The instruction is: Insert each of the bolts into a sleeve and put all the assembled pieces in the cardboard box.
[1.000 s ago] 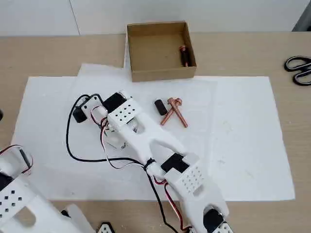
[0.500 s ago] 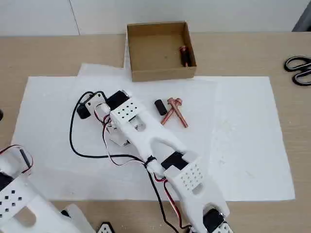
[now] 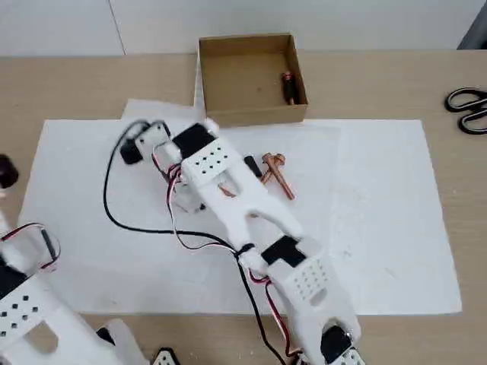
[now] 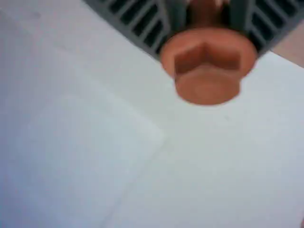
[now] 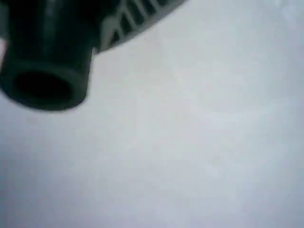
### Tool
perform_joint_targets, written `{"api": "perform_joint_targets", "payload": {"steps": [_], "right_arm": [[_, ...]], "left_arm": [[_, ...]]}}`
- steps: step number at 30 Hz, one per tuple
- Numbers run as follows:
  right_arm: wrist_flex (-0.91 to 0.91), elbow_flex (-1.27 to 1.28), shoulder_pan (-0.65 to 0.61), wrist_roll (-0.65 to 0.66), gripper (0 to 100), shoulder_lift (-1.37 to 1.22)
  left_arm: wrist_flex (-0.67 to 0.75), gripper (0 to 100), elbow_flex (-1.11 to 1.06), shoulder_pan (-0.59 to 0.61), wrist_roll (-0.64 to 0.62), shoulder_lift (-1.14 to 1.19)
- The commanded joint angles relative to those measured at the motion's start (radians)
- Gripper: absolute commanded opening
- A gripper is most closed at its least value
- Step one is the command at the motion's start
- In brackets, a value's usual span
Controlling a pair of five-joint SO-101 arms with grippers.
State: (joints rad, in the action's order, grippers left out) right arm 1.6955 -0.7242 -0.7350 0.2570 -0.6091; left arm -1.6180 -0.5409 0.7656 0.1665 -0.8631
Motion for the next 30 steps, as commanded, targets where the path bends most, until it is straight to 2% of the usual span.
{"api": "perform_joint_targets", "payload": {"steps": [1,18,20,25,30], "right_arm": [[0.024,-0.084,0.047,-0.002,0.5,0.176],[0.031,-0.081,0.269,-0.005,0.4,0.782],[0.044,-0.075,0.285,-0.008,0.4,0.845],[0.045,0.181,0.314,-0.008,0.4,1.052],[0.035,0.525,0.314,-0.008,0.4,1.349]], "left_arm": [[-0.008,1,0.010,-0.066,-0.002,-0.018],[-0.043,1,0.048,-0.080,0.005,-0.014],[-0.060,1,0.082,-0.120,0.005,-0.014],[-0.106,1,0.153,-0.265,-0.034,-0.014],[-0.103,1,0.153,-0.333,-0.058,-0.014]]}}
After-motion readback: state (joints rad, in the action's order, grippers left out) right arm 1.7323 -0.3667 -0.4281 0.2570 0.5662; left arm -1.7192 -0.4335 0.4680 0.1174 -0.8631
